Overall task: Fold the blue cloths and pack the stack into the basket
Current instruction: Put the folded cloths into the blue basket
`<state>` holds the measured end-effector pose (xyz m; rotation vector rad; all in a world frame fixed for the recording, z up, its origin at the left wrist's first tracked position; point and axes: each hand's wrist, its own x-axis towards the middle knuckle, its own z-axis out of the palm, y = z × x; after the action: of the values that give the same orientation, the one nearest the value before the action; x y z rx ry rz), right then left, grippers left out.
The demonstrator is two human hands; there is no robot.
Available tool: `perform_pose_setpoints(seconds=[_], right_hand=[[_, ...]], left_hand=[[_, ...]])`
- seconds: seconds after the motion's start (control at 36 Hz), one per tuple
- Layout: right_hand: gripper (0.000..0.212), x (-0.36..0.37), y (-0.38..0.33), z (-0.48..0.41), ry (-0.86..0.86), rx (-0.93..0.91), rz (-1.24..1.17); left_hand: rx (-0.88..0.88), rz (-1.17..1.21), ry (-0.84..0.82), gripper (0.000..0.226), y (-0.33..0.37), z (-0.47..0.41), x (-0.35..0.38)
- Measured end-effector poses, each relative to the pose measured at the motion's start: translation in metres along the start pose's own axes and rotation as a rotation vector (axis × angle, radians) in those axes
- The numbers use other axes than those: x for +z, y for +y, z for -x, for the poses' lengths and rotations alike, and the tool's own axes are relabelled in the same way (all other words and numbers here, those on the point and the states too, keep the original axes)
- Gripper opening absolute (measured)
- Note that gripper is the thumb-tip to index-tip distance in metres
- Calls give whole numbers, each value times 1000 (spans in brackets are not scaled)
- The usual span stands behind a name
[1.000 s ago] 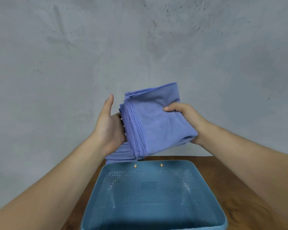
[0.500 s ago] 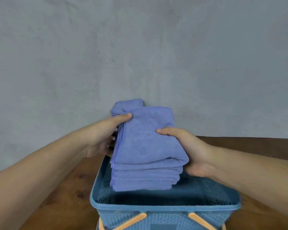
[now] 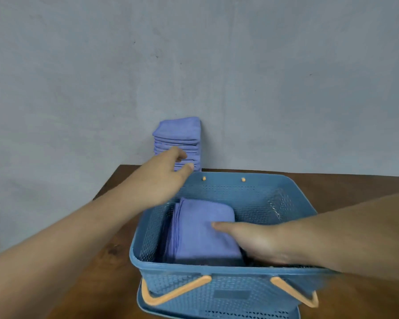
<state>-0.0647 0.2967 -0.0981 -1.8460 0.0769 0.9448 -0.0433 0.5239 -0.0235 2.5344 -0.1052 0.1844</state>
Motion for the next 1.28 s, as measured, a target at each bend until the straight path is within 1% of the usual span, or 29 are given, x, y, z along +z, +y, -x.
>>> perform_pose_setpoints(seconds=[0.06,0.08,0.14,0.22,0.33,0.42,0.44,0.5,0.61,0.69,0.72,0.78,0.81,0.83,0.86,0.92,0.94,0.97,1.0,1.03,1.06,1.08,1.11,1.14,1.17,1.19,1.22,1.28], right_hand=[[89,-2,-3,-5,40,40,52],[87,-5,-3,-7,45,60,63],[93,-6,-3,-12,51,71,73],[98,-1,0,-16,61,28,61],[90,7,4,-20,103,-62,71],[82,14,2,-26,124,-76,77],[83,18,-1,-28,121,-75,73],[92,28,-12,-31,118,-70,78],[105,39,-30,-29,57,8,176],[127,35,-25,-24,52,38,211],[124,33,-23,-22,68,40,230],[104,23,-23,-10,102,31,295],[99,17,-26,-2,123,3,349],[97,9,-31,8,154,-51,452],[93,2,-35,15,196,-140,613],[79,-9,-45,30,273,-383,1029],[73,-13,-50,33,298,-552,1221],[66,-14,-56,34,272,-733,1339],[61,-12,-63,34,197,-891,1391],[58,-7,-67,29,111,-995,1411],[61,2,-70,22,61,-1042,1423],[70,12,-69,10,63,-1018,1437],[81,22,-68,0,101,-955,1438],[91,31,-64,-11,139,-873,1417],[96,40,-59,-19,155,-786,1398],[96,47,-55,-26,144,-705,1395],[91,54,-51,-31,122,-636,1399],[73,69,-44,-37,112,-556,1417]], left_hand=[[-14,0,-47,43,-1,4,9],[-10,-12,-62,42,-2,6,12],[18,-56,-68,37,-3,9,18],[8,-66,-60,33,-4,9,21],[-19,-39,-45,34,-4,9,20],[-32,-25,-48,34,-4,9,20],[-36,-21,-47,34,-4,8,20],[-41,-22,-46,35,-5,8,22],[-30,-36,-48,37,-5,7,23],[11,-47,-37,35,-7,9,23],[24,-51,-32,34,-8,9,23],[37,-60,-24,33,-9,10,23],[41,-67,-23,33,-10,10,23],[42,-71,-25,32,-10,10,23],[40,-69,-25,31,-10,9,24],[27,-44,-22,29,-10,8,25],[20,-18,-23,28,-11,6,25],[10,12,-23,28,-12,5,25],[0,44,-22,28,-12,4,25],[-9,71,-19,28,-12,3,25],[-13,94,-16,28,-11,3,24],[-16,110,-12,27,-11,3,23],[-17,120,-7,27,-10,3,23],[-15,126,-4,27,-10,5,22],[-11,128,-4,28,-10,6,22],[-11,126,-4,28,-10,7,21],[-13,119,-5,29,-10,7,21],[-18,96,-5,29,-10,7,22]])
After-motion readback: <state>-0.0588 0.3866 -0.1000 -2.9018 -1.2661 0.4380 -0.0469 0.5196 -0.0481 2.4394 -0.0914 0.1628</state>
